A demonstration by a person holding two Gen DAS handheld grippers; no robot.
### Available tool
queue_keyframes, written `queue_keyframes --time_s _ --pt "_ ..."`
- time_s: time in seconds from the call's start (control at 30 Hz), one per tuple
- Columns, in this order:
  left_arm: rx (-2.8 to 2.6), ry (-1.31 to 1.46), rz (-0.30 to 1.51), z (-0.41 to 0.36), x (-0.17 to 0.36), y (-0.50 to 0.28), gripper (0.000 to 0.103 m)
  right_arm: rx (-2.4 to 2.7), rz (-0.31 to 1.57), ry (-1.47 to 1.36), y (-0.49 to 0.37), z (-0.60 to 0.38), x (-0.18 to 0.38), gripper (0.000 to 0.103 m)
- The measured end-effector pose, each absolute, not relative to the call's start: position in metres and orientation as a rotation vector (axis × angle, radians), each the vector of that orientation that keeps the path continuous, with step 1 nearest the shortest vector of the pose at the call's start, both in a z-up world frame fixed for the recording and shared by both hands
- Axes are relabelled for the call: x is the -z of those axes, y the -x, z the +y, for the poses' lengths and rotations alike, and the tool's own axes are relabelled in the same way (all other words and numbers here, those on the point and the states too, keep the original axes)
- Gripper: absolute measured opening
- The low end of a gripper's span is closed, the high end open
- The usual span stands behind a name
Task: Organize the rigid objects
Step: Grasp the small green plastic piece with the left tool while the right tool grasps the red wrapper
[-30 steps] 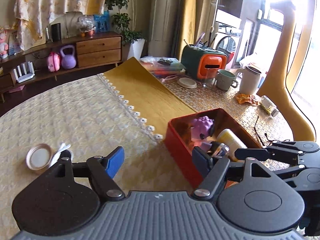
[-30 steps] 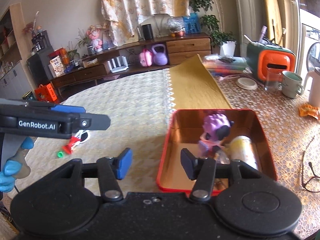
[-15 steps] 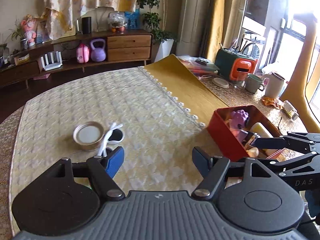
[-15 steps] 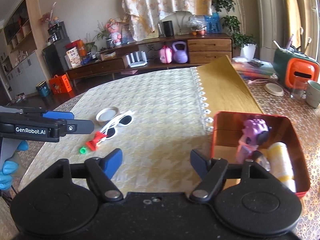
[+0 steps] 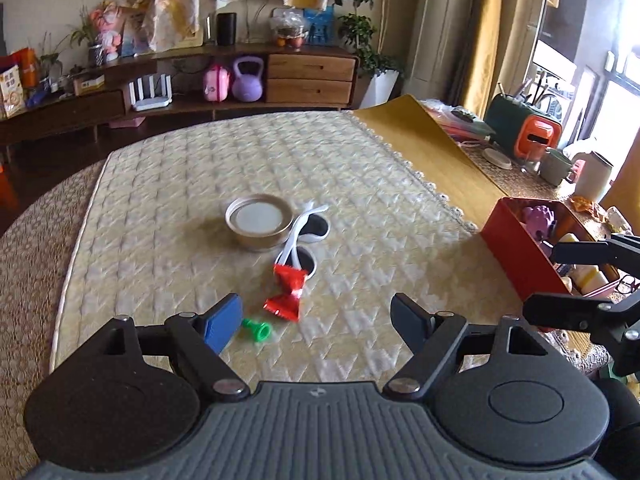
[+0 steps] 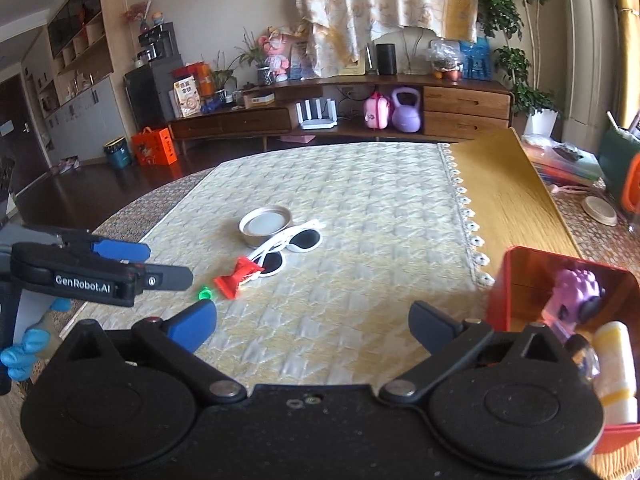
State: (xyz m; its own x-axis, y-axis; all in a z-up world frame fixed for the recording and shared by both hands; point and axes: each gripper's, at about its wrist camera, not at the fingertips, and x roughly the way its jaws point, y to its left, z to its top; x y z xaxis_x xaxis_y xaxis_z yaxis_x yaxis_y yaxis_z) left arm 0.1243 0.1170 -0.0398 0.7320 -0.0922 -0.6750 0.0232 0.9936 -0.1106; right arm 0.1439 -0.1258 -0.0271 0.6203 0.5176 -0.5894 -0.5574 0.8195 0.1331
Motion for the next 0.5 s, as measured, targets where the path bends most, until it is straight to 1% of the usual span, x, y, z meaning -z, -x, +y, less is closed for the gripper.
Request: queue_keyframes --time_s 0.23,0.5 --pt "0.017 0.143 0.748 0.131 0.058 -0.125 0.081 -0.617 0.69 0.069 -0.163 -0.112 0.03 0.103" --pt "0.024 0.104 0.76 0.128 0.085 -0.135 0.081 -0.653 0.733 0.098 -0.179 -0.089 0.041 0.102"
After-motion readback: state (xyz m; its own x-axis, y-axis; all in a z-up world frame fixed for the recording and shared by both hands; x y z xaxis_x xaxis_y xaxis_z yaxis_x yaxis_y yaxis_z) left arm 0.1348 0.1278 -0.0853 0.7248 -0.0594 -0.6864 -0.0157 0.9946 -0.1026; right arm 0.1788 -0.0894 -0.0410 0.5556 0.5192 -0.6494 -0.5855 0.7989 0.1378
